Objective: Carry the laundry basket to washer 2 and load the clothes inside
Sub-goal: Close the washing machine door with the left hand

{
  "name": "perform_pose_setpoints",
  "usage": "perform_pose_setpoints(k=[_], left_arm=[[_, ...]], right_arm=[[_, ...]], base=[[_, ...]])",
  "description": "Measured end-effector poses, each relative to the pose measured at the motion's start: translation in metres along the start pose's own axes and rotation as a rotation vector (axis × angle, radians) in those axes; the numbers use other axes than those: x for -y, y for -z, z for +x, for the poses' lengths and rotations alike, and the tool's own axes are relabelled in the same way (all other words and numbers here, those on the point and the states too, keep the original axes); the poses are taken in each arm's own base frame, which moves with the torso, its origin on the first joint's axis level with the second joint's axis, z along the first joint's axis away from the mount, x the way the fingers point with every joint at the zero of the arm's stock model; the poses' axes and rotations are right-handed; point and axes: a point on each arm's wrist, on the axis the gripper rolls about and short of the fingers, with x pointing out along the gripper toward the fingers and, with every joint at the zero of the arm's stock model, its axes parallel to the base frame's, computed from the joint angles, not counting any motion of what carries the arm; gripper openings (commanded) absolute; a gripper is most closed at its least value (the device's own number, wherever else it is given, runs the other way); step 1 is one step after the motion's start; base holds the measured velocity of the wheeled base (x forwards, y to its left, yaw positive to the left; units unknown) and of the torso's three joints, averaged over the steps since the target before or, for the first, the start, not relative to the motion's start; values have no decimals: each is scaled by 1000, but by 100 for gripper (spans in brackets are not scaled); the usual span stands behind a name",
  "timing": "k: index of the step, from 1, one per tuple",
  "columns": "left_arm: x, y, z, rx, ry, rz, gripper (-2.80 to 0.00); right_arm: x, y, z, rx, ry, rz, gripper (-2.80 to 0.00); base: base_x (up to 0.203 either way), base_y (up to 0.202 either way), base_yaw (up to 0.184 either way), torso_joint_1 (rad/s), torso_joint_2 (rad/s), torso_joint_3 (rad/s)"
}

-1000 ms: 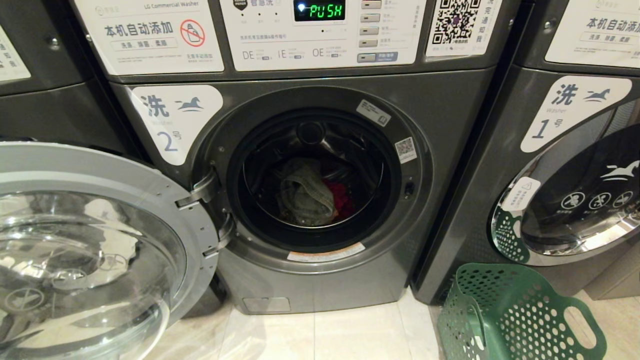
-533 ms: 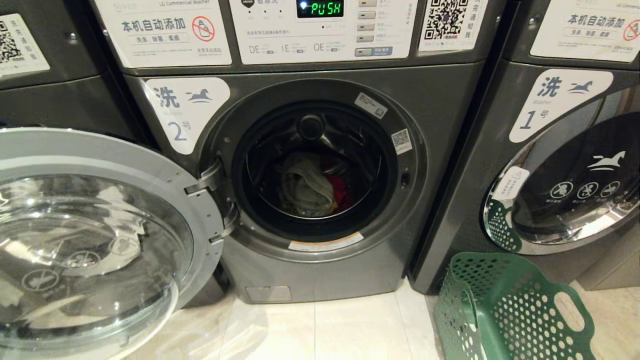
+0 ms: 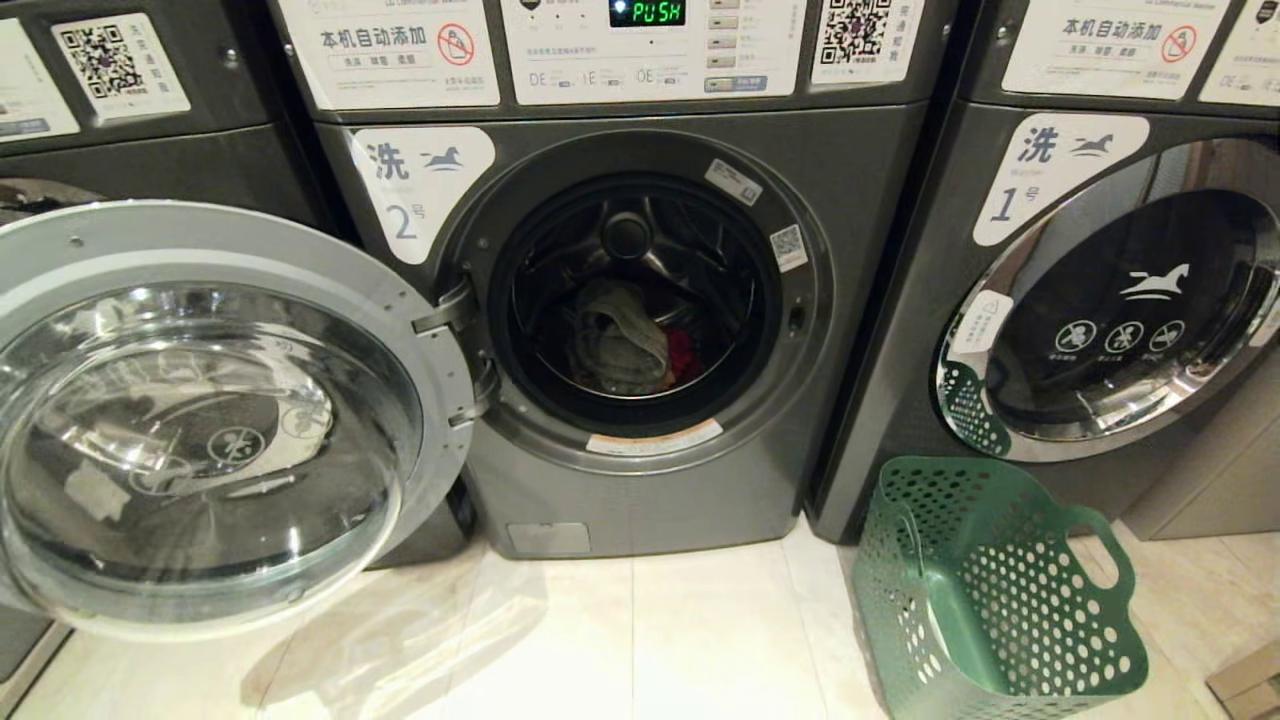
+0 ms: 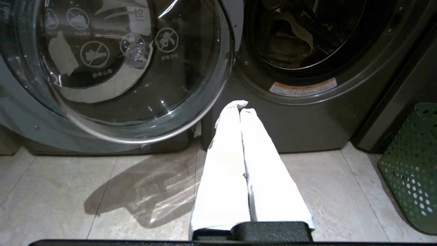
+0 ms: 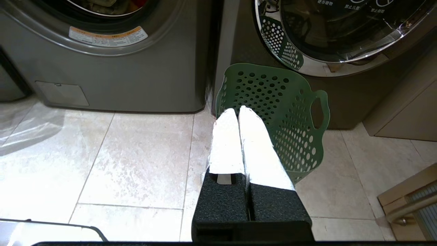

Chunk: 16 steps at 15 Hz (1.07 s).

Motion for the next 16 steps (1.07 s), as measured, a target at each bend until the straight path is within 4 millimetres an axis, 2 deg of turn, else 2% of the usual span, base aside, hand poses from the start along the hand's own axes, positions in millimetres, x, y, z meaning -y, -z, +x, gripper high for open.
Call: perform_pose_setpoints(k=[7, 8, 10, 12, 14, 16], left_arm=[[0, 0, 0, -11, 3, 28, -280], [0, -13, -2, 17, 2, 27, -280], [1, -47, -3, 47, -9, 25, -280], [2, -101, 9, 58, -45, 21, -280], [3, -165, 40, 63, -92, 9, -280], [3, -222, 92, 59, -147, -1, -280]], right_arm=[[0, 0, 0, 0, 1, 0, -280], [0, 0, 0, 0, 1, 1, -280], [0, 0, 0, 0, 1, 3, -280], [0, 0, 0, 0, 1, 5, -280], [0, 0, 0, 0, 1, 7, -280], [0, 0, 0, 1, 0, 7, -280]], base=[[0, 0, 0, 0, 0, 0], [0, 0, 0, 0, 0, 0], [0, 0, 0, 0, 0, 0], [0, 0, 0, 0, 0, 0], [0, 0, 0, 0, 0, 0], [0, 0, 0, 0, 0, 0]])
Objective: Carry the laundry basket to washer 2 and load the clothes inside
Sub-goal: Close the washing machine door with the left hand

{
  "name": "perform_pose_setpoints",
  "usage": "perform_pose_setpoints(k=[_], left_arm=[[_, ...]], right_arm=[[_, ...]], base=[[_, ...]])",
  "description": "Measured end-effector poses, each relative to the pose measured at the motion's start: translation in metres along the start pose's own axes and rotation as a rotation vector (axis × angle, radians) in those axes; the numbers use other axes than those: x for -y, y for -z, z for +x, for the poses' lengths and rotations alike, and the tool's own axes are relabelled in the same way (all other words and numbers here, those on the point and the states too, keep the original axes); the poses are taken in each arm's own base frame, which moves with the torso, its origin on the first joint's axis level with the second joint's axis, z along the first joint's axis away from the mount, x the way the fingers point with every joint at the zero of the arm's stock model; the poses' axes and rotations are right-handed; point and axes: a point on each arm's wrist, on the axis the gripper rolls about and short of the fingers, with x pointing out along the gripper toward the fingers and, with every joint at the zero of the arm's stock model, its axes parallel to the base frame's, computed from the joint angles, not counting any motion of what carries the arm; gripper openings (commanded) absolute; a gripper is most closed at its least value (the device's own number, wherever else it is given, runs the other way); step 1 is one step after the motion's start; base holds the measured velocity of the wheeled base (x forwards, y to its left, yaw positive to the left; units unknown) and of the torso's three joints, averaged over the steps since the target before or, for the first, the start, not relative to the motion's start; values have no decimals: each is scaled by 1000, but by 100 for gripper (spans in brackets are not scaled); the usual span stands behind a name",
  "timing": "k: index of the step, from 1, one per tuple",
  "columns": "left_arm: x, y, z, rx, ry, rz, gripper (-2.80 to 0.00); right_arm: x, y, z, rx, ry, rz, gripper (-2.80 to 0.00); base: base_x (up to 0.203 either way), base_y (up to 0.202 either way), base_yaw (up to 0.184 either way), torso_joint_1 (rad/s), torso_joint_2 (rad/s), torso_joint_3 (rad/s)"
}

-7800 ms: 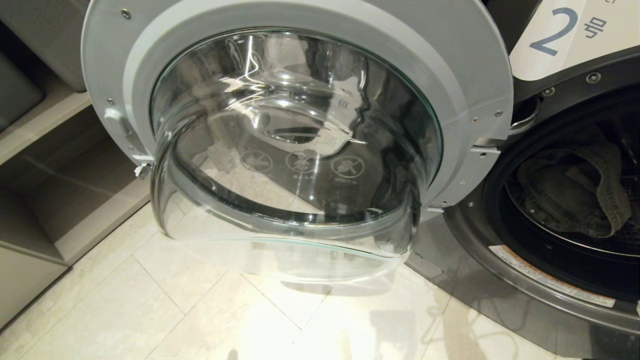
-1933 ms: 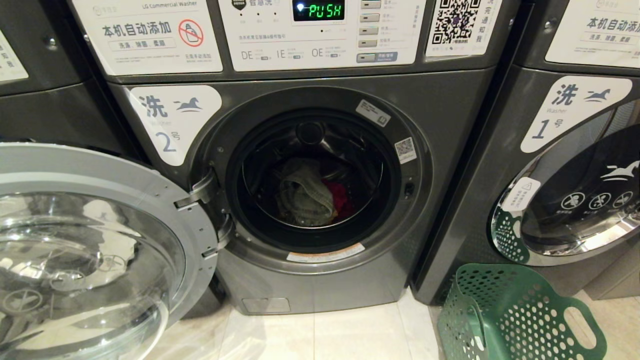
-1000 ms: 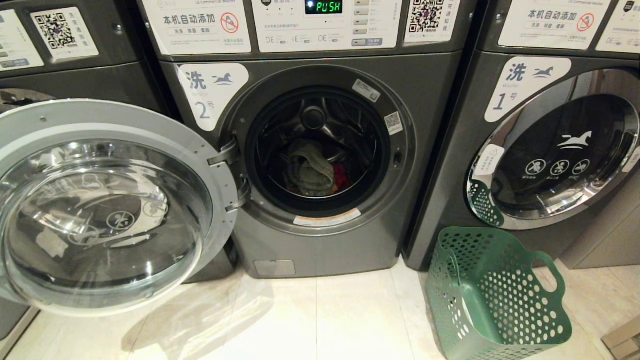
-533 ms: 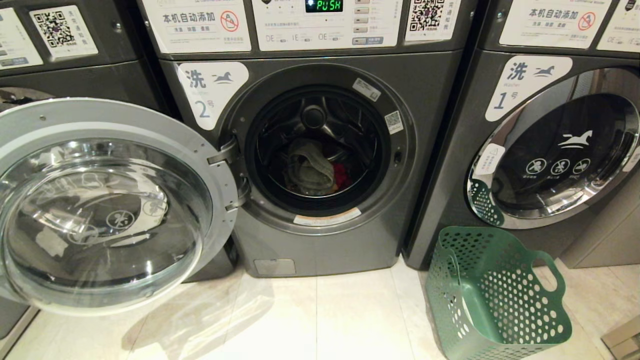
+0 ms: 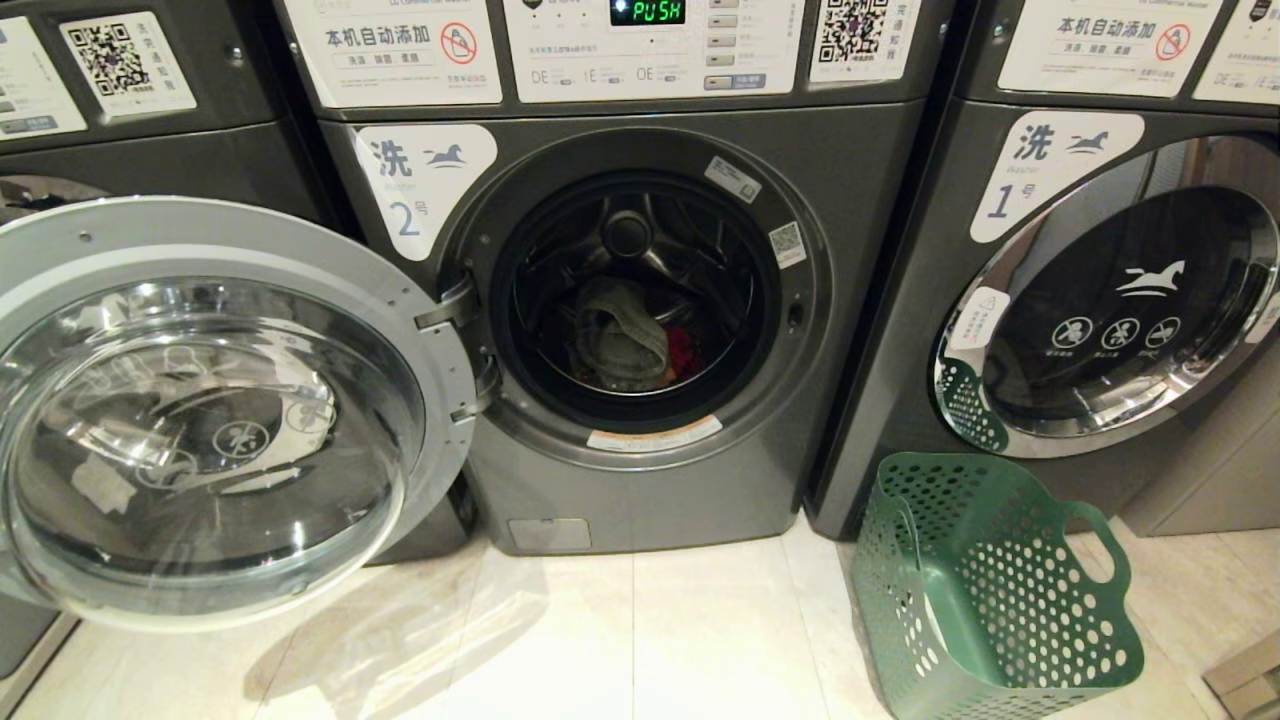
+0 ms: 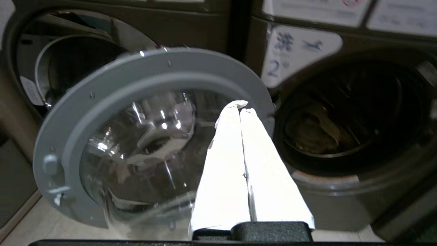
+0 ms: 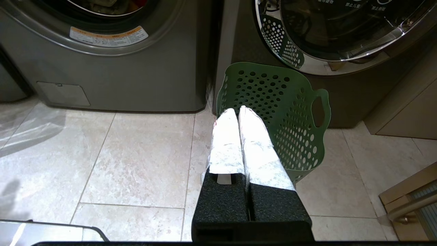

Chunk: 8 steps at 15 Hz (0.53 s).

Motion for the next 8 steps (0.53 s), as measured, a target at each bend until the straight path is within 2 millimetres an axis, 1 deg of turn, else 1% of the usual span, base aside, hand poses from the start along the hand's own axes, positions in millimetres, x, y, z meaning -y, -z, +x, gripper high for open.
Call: perform_pose_setpoints(k=[1, 2, 4, 5, 7, 8], left_arm=[[3, -20, 35, -8, -39, 0, -280], [3, -34, 72, -16, -78, 3, -280], [-6, -45, 140, -31, -149, 10, -280], [-16, -47, 172, -30, -174, 15, -280], [-40, -41, 229, -44, -186, 22, -280], [-52, -38, 250, -41, -178, 24, -280]], right_arm=[[0, 0, 0, 1, 1, 1, -280], [0, 0, 0, 1, 1, 3, -280], [0, 0, 0, 2, 2, 20, -280], [0, 0, 0, 2, 3, 37, -280], [0, 0, 0, 3, 7, 58, -280], [0, -1, 0, 3, 7, 63, -280]], base=[[0, 0, 0, 0, 0, 0], [0, 0, 0, 0, 0, 0], [0, 0, 0, 0, 0, 0], [0, 0, 0, 0, 0, 0], [0, 0, 0, 0, 0, 0], [0, 0, 0, 0, 0, 0]])
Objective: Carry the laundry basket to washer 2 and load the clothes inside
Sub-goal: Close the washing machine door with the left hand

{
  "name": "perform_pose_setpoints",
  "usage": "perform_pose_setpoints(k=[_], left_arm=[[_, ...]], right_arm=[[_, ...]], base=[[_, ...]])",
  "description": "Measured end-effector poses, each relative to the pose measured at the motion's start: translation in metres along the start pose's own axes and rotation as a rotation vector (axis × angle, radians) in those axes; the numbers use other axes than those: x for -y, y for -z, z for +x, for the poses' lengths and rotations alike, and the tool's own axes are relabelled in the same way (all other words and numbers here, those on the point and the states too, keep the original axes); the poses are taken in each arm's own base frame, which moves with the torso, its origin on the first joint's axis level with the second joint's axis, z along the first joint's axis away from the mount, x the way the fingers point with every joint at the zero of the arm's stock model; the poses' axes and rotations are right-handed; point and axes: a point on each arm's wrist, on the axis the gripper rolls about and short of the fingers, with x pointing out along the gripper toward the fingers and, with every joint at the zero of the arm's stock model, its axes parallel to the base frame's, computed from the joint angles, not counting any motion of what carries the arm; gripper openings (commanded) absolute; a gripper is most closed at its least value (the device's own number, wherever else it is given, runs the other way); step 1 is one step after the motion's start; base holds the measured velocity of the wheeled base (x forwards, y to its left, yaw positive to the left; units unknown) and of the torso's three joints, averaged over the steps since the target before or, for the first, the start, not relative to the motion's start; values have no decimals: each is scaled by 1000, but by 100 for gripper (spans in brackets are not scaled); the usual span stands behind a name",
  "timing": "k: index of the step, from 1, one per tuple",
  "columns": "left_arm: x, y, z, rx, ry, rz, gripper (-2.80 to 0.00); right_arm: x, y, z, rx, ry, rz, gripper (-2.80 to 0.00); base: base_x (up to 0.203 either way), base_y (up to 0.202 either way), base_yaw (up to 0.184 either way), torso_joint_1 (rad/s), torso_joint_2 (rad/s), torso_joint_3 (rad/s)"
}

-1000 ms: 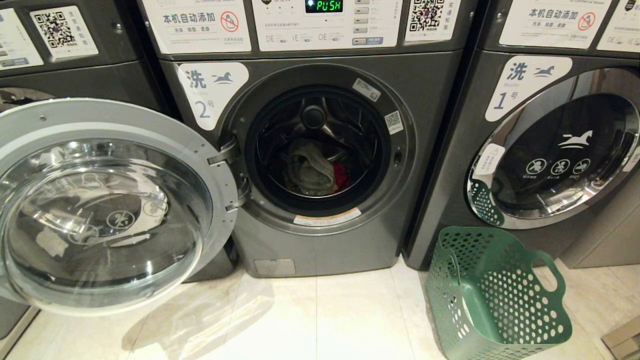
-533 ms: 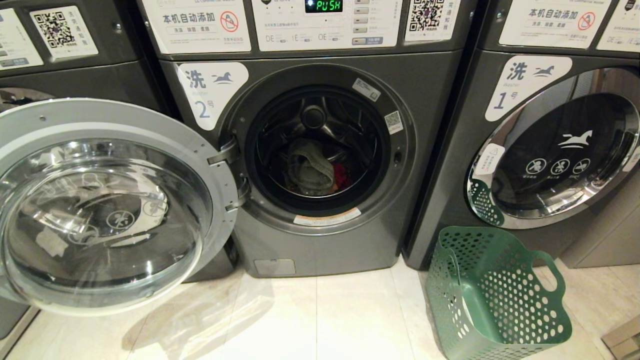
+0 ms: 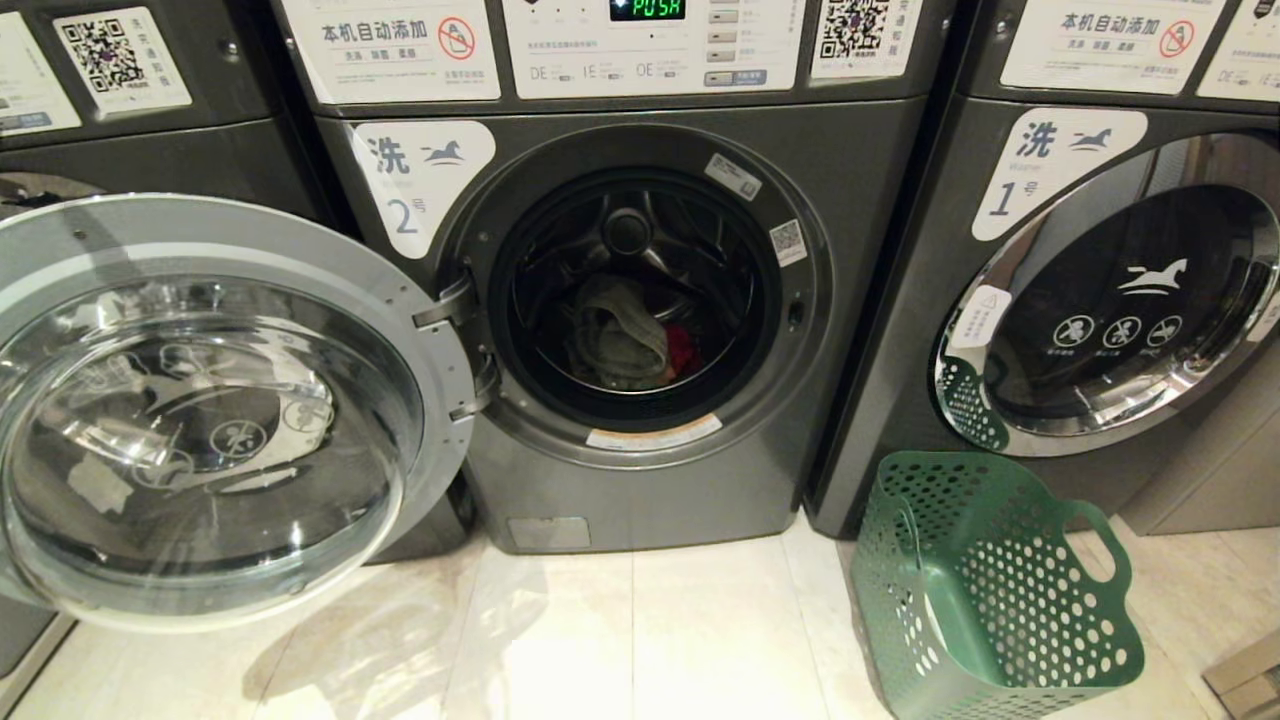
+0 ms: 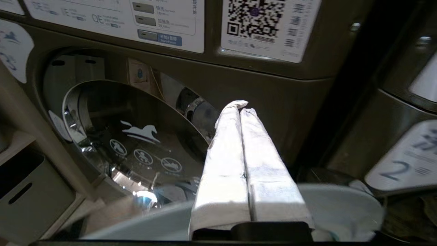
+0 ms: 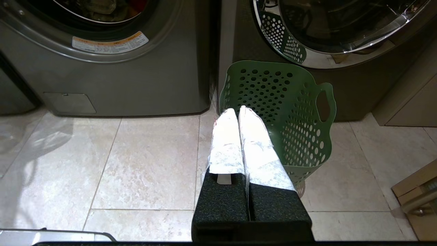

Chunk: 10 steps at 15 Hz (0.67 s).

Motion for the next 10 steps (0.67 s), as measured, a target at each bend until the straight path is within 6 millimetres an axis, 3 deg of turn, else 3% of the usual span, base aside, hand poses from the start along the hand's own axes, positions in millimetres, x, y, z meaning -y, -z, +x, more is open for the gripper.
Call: perform_pose_setpoints(k=[2, 4, 7, 10], left_arm=[[-17, 11, 41, -21, 21, 3, -280], [-34, 32, 65, -105, 74, -11, -280], [-49, 55, 80, -200, 86, -74, -280], [-52, 68, 80, -307, 77, -102, -280]], right_arm=[[0, 0, 0, 0, 0, 7, -280], [0, 0, 0, 0, 0, 8, -280], [0, 0, 0, 0, 0, 8, -280], [0, 0, 0, 0, 0, 7, -280]], base=[[0, 0, 0, 0, 0, 0], [0, 0, 0, 0, 0, 0], [0, 0, 0, 0, 0, 0], [0, 0, 0, 0, 0, 0]])
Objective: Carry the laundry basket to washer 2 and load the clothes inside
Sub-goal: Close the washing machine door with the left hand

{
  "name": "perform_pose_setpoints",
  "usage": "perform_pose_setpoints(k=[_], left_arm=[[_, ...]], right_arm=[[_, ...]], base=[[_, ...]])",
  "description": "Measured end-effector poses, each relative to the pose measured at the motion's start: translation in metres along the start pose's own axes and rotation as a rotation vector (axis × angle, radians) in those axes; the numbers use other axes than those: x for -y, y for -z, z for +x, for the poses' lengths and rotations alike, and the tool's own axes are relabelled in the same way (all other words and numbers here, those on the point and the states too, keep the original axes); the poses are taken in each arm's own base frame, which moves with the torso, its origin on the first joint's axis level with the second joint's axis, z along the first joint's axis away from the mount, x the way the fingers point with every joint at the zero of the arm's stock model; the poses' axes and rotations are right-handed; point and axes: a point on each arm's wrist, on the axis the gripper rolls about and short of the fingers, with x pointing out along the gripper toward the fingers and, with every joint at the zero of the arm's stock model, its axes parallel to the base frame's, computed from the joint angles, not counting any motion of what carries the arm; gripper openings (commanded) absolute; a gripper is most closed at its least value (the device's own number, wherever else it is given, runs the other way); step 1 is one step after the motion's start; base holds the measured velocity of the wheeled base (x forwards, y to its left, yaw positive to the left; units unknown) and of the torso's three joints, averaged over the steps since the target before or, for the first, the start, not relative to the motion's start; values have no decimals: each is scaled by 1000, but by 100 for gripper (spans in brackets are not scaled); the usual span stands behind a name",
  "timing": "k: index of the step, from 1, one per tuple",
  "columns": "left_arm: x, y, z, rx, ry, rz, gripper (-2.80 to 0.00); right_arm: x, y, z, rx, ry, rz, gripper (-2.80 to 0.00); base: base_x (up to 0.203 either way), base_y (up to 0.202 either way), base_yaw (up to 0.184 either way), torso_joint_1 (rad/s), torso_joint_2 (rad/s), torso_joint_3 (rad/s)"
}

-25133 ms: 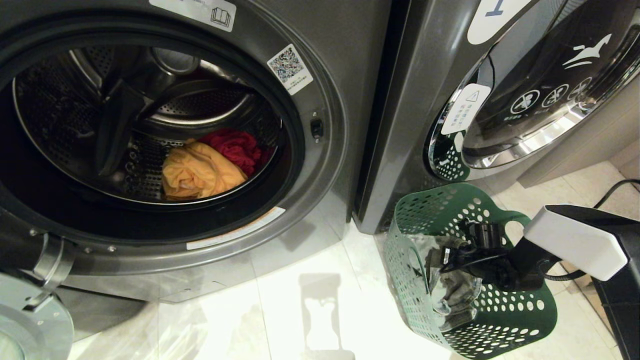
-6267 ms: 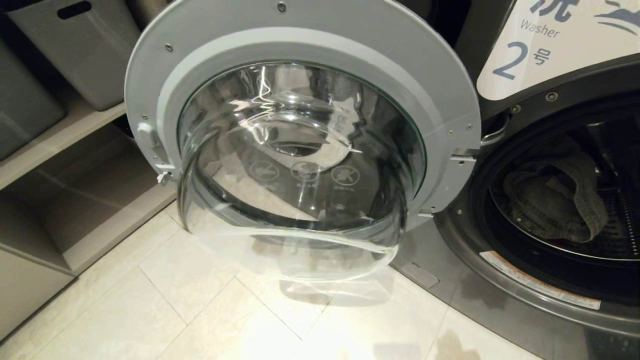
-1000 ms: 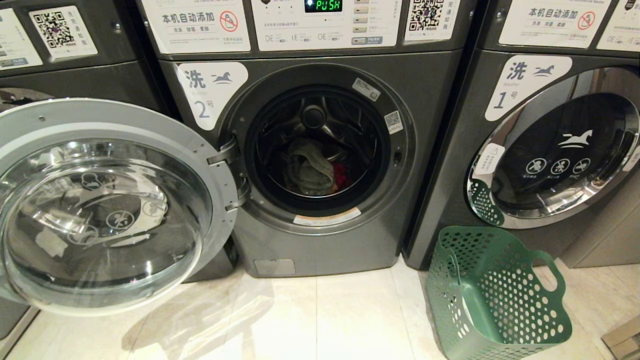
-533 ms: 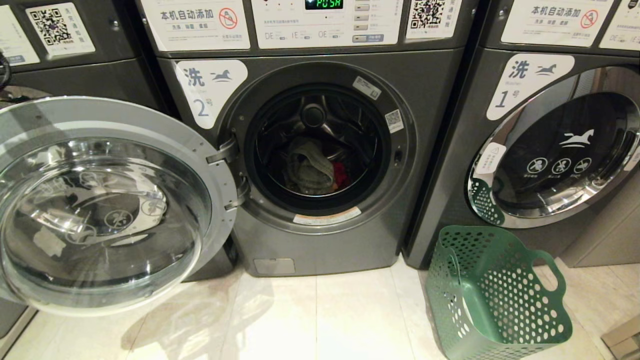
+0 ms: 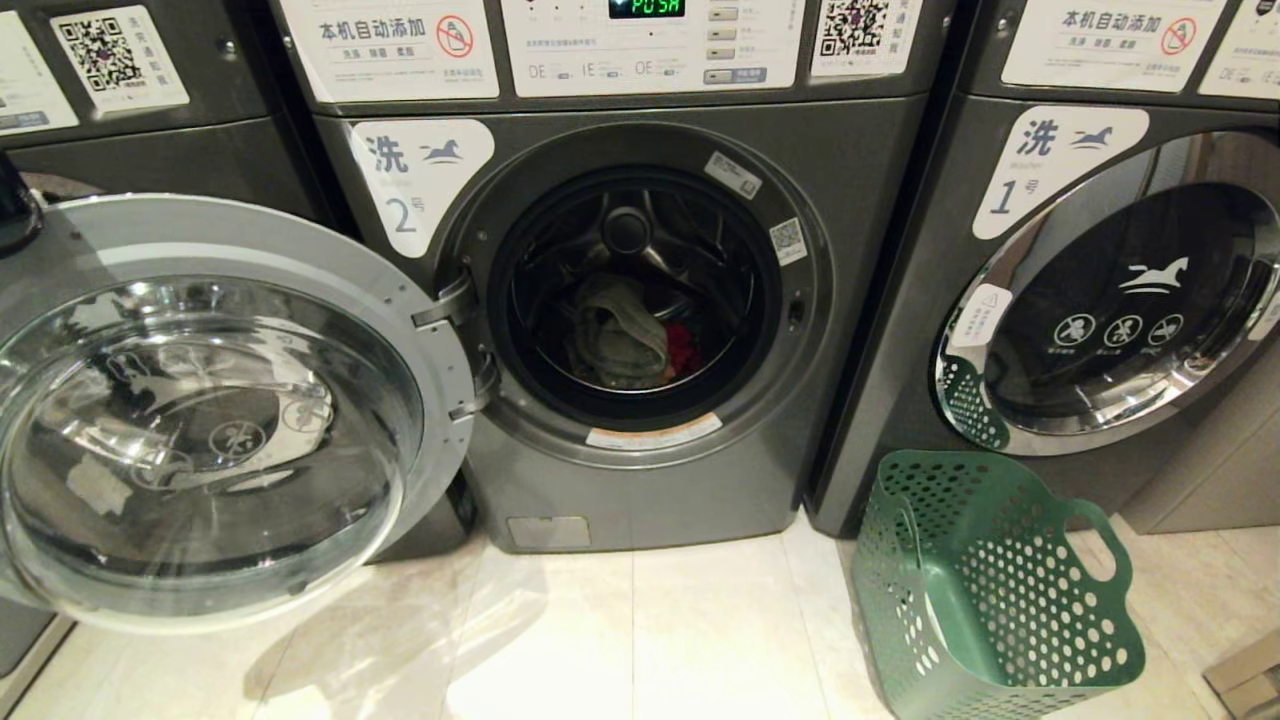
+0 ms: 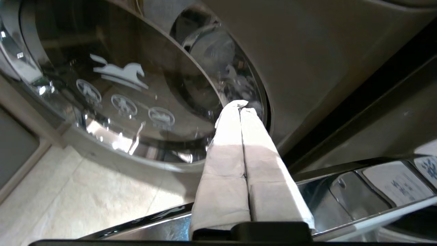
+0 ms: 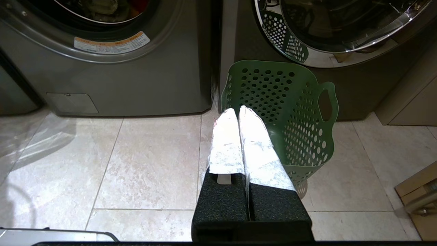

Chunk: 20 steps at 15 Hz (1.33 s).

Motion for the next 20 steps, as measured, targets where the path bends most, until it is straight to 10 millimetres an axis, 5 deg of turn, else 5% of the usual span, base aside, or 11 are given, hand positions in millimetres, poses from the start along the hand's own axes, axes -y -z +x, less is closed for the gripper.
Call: perform_pose_setpoints(k=[5, 10, 16, 20], left_arm=[[10, 8, -31, -203, 41, -52, -280], [50, 6, -100, -394, 191, -92, -280], [139, 17, -188, -603, 529, -82, -280], [240, 30, -216, -620, 947, 8, -280]], right_arm=[[0, 0, 0, 0, 0, 0, -280], [0, 0, 0, 0, -2, 0, -280], [0, 0, 0, 0, -2, 1, -280], [0, 0, 0, 0, -3, 0, -280]], base=[[0, 0, 0, 0, 0, 0], [0, 0, 0, 0, 0, 0], [0, 0, 0, 0, 0, 0], [0, 0, 0, 0, 0, 0]])
